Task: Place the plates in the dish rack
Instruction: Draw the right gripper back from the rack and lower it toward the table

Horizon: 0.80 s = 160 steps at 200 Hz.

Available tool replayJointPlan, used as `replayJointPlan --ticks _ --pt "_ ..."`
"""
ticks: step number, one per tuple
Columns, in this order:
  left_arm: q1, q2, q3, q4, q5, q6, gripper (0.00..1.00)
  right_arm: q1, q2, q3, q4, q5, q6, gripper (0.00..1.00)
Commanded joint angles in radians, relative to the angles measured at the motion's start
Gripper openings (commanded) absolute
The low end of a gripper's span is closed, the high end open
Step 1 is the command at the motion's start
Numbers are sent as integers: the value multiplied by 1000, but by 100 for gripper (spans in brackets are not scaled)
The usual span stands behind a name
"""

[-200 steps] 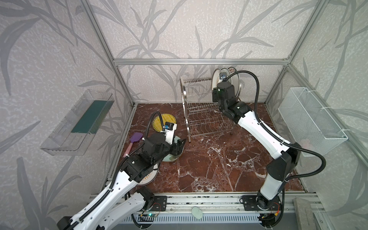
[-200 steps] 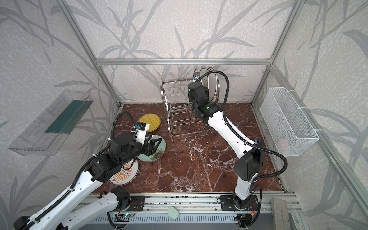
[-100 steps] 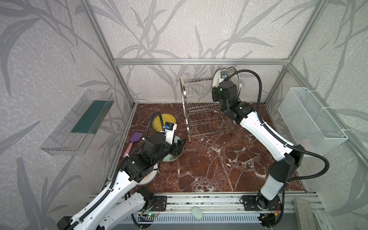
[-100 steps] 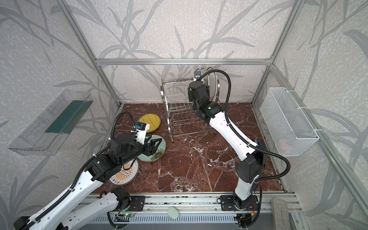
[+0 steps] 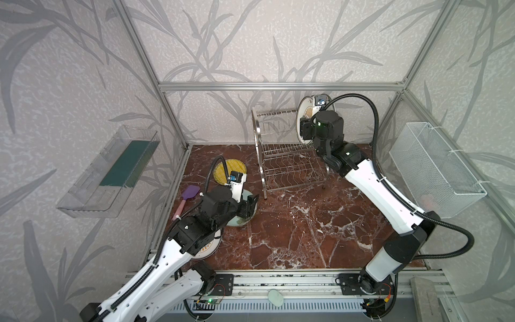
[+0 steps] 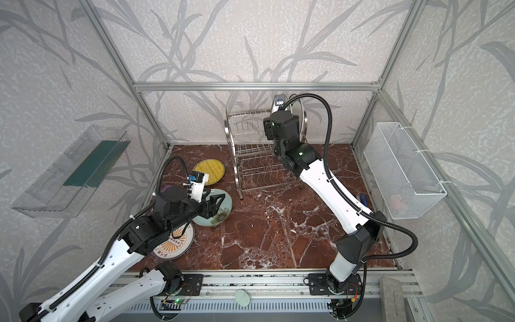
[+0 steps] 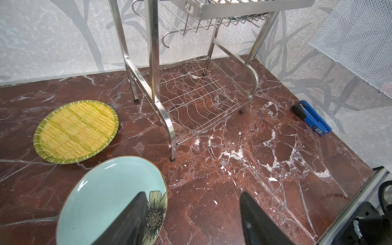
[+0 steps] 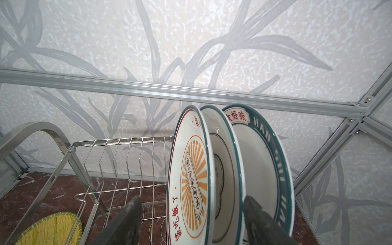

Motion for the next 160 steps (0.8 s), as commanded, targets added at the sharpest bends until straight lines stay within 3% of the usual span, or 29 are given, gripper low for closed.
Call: replayJointPlan --ticks 1,89,160 --pt "2 -12 52 -44 -30 17 67 6 -55 2 37 14 -31 77" --pt "2 -20 97 -77 -265 -83 67 11 -240 -207 153 68 -133 80" --pt "3 62 183 -113 -237 -47 67 11 -384 -418 158 70 -143 75"
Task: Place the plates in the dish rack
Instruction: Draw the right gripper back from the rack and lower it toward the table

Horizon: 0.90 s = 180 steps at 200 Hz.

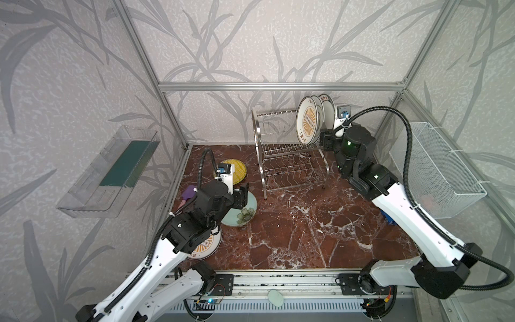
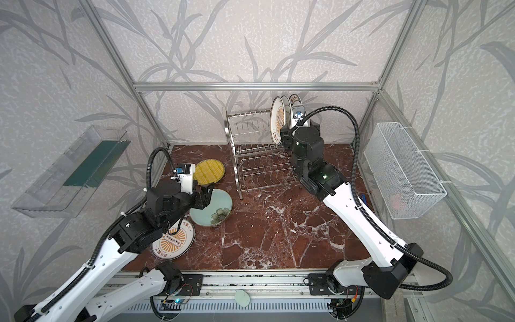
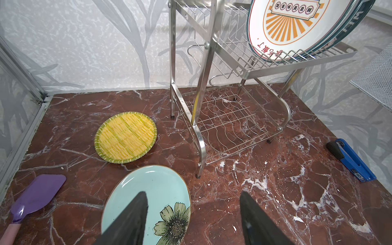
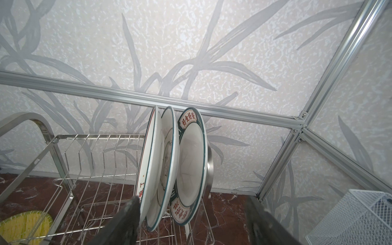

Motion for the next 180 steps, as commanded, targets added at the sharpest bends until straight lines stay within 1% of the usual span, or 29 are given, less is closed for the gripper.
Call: replayJointPlan --ticks 1,19,37,71,119,150,164,180 --pt "2 26 42 -44 -21 14 67 5 -54 -61 25 11 4 75" --pt "2 56 61 -67 -23 19 67 5 -90 -122 19 -16 33 74" --pt "3 80 82 -106 -51 14 67 4 -128 -183 11 -50 65 74" --pt "18 90 61 -99 -64 -1 67 4 -181 -285 -5 -112 131 74" --pt "58 108 7 -71 -32 -11 68 4 -212 -383 -18 -162 211 74" --pt "117 115 -60 -13 21 -49 68 5 -222 -437 -23 -215 273 73" --pt "144 118 -98 18 50 -72 68 5 -232 -478 -5 -246 295 73" --pt "165 111 -151 68 75 -103 68 5 -259 -561 57 -271 325 73"
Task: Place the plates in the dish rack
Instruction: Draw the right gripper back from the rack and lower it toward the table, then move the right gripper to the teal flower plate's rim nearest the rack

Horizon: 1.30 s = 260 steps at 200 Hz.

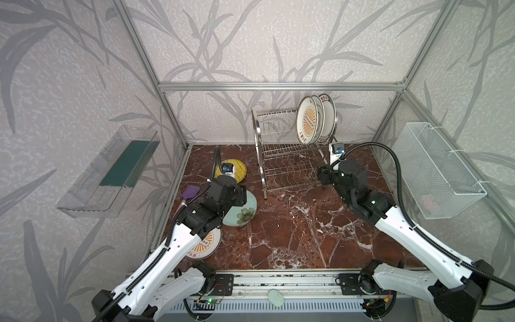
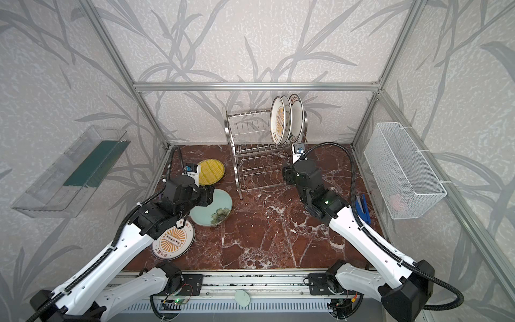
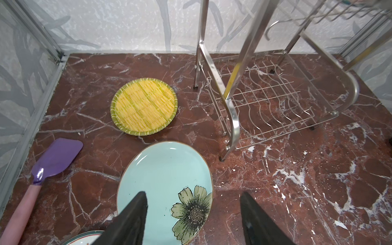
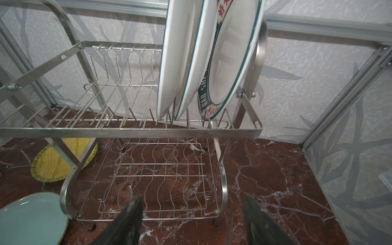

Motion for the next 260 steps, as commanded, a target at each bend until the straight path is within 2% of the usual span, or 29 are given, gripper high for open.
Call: replayJointPlan --ticks 1,60,110,157,205,240,260 --pt "29 -8 -60 75 48 -62 68 4 -48 -90 64 -59 74 73" --pt "72 -14 -178 131 65 -140 67 5 -87 -278 130 -175 232 70" --pt "117 -49 -292 181 87 -233 67 6 -33 -387 241 -296 339 70" --pt "196 -47 -386 255 129 -288 67 26 112 -430 380 -421 477 71" --pt "260 -43 -403 271 177 -290 67 181 310 -441 575 -336 687 70" --pt "277 -46 -399 259 224 -281 67 263 517 -394 717 -360 852 70" --pt "281 -53 -407 257 237 -283 67 303 611 -339 737 -357 874 70"
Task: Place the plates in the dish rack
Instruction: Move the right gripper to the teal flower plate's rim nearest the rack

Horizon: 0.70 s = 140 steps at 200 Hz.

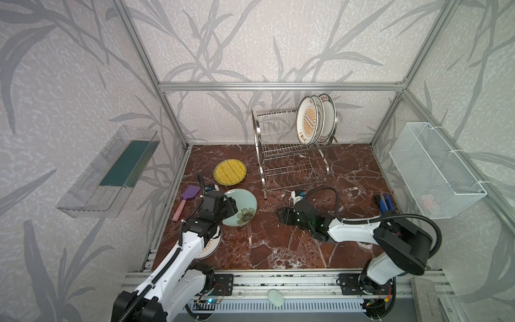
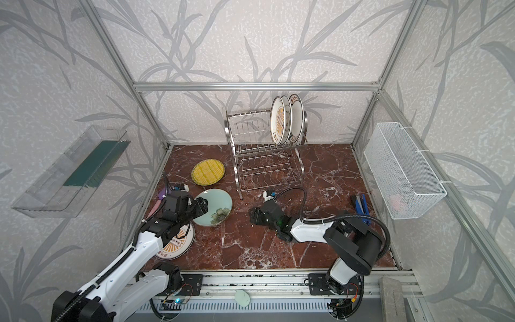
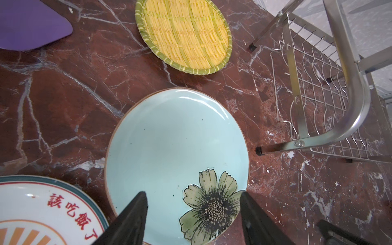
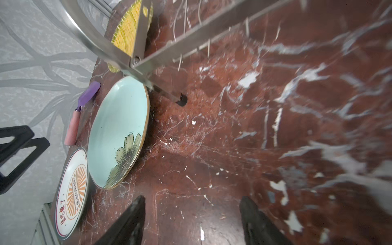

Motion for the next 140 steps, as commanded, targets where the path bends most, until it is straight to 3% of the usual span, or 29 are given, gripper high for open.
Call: replayJointPlan --ticks 1,140 --pt "11 -15 -10 4 29 -16 67 38 82 73 102 12 97 70" --pt "16 -60 -22 22 81 -25 67 78 388 298 160 -61 250 65"
